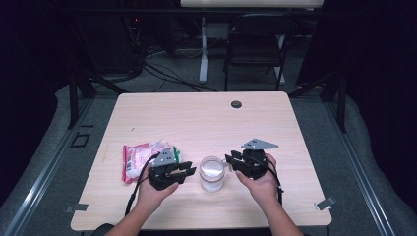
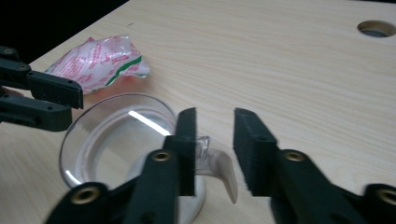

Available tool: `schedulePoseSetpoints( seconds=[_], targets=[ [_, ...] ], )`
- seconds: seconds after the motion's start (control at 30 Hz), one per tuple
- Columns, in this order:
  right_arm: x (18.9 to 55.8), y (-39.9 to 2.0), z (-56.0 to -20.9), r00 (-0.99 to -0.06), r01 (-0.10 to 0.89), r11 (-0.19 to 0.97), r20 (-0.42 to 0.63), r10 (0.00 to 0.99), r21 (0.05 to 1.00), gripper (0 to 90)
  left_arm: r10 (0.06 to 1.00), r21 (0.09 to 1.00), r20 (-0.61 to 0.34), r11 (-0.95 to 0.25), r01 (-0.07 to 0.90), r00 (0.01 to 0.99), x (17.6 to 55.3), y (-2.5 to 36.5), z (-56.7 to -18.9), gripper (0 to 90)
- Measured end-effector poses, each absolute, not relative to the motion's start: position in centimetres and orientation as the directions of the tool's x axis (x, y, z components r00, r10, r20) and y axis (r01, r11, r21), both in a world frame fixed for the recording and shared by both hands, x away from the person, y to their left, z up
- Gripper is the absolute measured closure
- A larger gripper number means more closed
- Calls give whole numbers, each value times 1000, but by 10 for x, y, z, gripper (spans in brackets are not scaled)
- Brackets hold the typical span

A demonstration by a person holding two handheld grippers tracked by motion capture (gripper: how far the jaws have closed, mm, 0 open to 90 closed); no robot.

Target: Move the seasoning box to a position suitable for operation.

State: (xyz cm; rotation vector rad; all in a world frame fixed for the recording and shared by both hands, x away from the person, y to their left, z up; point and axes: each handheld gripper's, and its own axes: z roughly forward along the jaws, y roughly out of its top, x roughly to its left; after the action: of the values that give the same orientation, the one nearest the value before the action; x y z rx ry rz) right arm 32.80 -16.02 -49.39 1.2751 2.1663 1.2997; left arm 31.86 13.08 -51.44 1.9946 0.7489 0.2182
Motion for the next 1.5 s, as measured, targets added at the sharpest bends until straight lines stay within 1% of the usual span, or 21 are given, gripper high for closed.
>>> schedulePoseSetpoints(
  seconds=[0.03, 0.1, 0.27, 0.37, 0.47, 0.5, 0.57, 0.6, 0.7, 0.73, 0.8, 0.87, 0.97, 1.0, 1.17, 1.37, 1.5],
  targets=[
    [328, -161, -494, -553, 526, 196, 157, 818, 828, 606, 590, 841, -145, -350, 413, 794, 318, 131, -514, 681],
    [329, -161, -493, -562, 524, 203, 157, 812, 827, 575, 597, 840, -137, -353, 412, 791, 319, 131, -514, 679],
    [329, -165, -491, -570, 530, 175, 196, 798, 830, 564, 592, 835, -132, -365, 411, 795, 319, 129, -515, 635],
    [331, -166, -491, -572, 537, 152, 226, 789, 830, 533, 586, 832, -122, -380, 405, 801, 318, 126, -516, 635],
    [332, -166, -490, -574, 521, 110, 252, 779, 846, 483, 579, 830, -122, -386, 402, 806, 317, 124, -516, 640],
    [333, -166, -490, -588, 511, 117, 248, 770, 851, 468, 578, 830, -120, -388, 401, 808, 317, 124, -517, 650],
    [333, -166, -490, -585, 500, 107, 245, 773, 859, 453, 577, 828, -106, -400, 393, 810, 316, 123, -517, 667],
    [333, -166, -490, -590, 502, 115, 242, 770, 857, 465, 573, 826, -95, -412, 386, 814, 316, 123, -517, 685],
    [332, -168, -490, -580, 511, 116, 242, 778, 852, 582, 567, 823, -99, -415, 387, 818, 315, 122, -516, 738],
    [331, -168, -489, -568, 505, 129, 216, 794, 853, 650, 564, 823, -100, -416, 387, 820, 314, 122, -516, 756],
    [329, -167, -490, -562, 505, 143, 199, 803, 851, 723, 568, 821, -100, -417, 390, 817, 313, 120, -517, 801],
    [328, -166, -490, -568, 515, 162, 193, 800, 842, 776, 563, 817, -102, -422, 392, 820, 313, 119, -517, 825],
    [328, -165, -491, -574, 524, 174, 194, 795, 834, 810, 554, 812, -104, -432, 392, 826, 312, 117, -517, 850],
    [328, -165, -491, -574, 524, 174, 194, 795, 834, 810, 554, 812, -104, -432, 392, 826, 312, 117, -517, 869],
    [330, -162, -495, -575, 543, 195, 193, 795, 817, 831, 541, 806, -107, -444, 391, 834, 311, 116, -518, 895],
    [330, -161, -498, -583, 554, 194, 211, 784, 810, 864, 526, 798, -103, -463, 385, 844, 310, 114, -520, 900],
    [330, -162, -498, -584, 551, 193, 209, 785, 812, 869, 524, 785, -103, -479, 393, 845, 310, 114, -521, 900]
  ],
)
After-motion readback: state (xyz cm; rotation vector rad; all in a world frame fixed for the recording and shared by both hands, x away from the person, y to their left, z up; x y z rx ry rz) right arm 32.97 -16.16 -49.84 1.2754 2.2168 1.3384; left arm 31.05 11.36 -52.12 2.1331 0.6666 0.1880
